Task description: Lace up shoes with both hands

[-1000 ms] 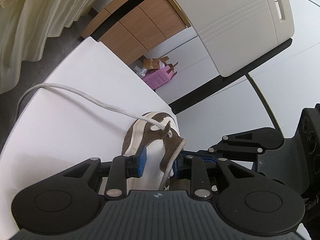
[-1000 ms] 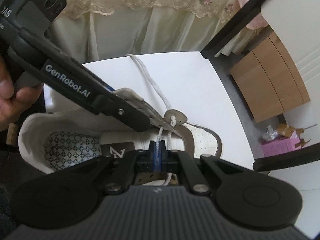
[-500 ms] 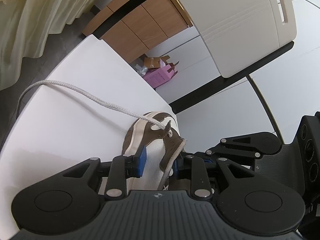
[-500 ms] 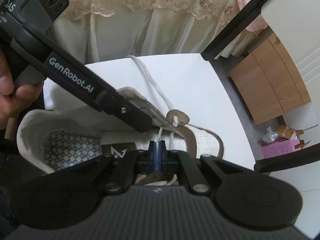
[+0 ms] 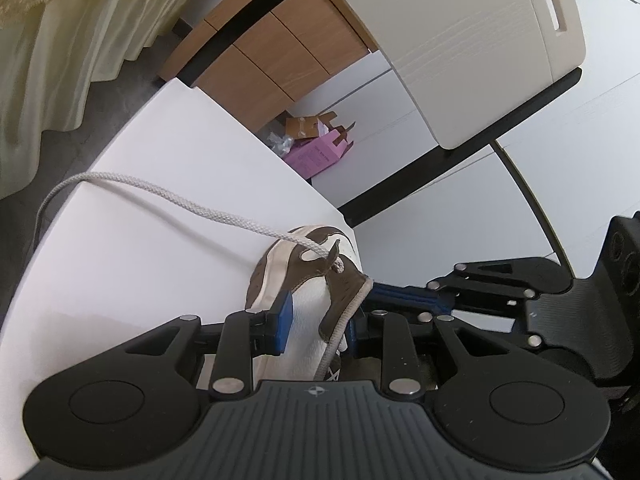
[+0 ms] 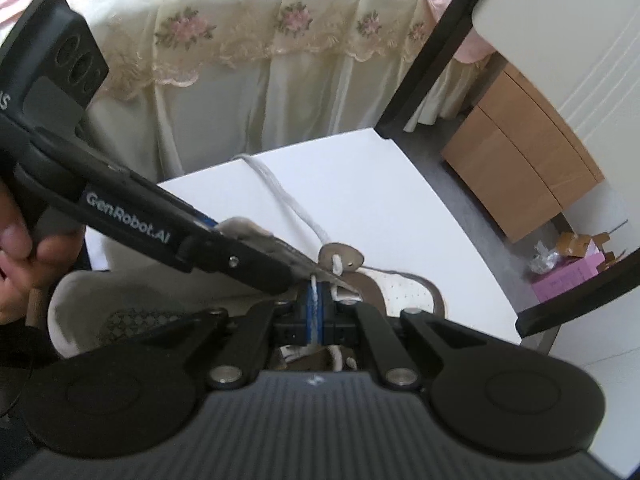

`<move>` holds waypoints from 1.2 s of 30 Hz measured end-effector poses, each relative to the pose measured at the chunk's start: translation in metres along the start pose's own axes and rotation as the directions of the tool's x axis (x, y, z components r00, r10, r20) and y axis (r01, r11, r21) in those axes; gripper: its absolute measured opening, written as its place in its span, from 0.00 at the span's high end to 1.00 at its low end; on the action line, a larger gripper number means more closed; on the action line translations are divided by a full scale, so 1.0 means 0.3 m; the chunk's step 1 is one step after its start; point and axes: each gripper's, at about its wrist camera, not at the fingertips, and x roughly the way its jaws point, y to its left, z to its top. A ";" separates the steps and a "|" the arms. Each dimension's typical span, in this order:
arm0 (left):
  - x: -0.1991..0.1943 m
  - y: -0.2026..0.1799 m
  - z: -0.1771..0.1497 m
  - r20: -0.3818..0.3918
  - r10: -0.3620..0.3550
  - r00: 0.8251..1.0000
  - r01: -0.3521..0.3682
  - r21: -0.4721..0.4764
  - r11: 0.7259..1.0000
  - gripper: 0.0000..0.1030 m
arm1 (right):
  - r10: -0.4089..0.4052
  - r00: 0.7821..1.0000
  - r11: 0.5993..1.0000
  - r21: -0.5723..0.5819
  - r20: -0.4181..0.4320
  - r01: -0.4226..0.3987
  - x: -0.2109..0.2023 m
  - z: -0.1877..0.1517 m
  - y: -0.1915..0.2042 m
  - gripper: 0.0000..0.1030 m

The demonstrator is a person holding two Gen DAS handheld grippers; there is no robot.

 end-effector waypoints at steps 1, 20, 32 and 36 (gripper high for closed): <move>0.000 -0.004 0.000 0.000 0.004 1.000 -0.004 0.010 1.000 0.71 | 0.001 1.000 1.000 0.011 0.003 -0.002 0.004 -0.003 -0.001 0.97; -0.008 -0.006 0.003 -0.004 0.006 1.000 -0.006 0.011 1.000 0.71 | -0.010 1.000 0.998 0.061 0.028 0.008 0.020 -0.010 -0.010 0.97; -0.074 -0.009 0.002 -0.014 -0.013 1.000 0.013 -0.012 1.000 0.69 | -0.037 0.999 0.999 -0.032 -0.035 0.036 -0.036 0.003 -0.027 0.63; -0.105 0.009 0.025 -0.014 -0.080 0.997 0.078 -0.073 0.994 0.59 | 0.032 0.996 0.999 -0.005 -0.086 -0.033 0.001 0.002 -0.030 0.85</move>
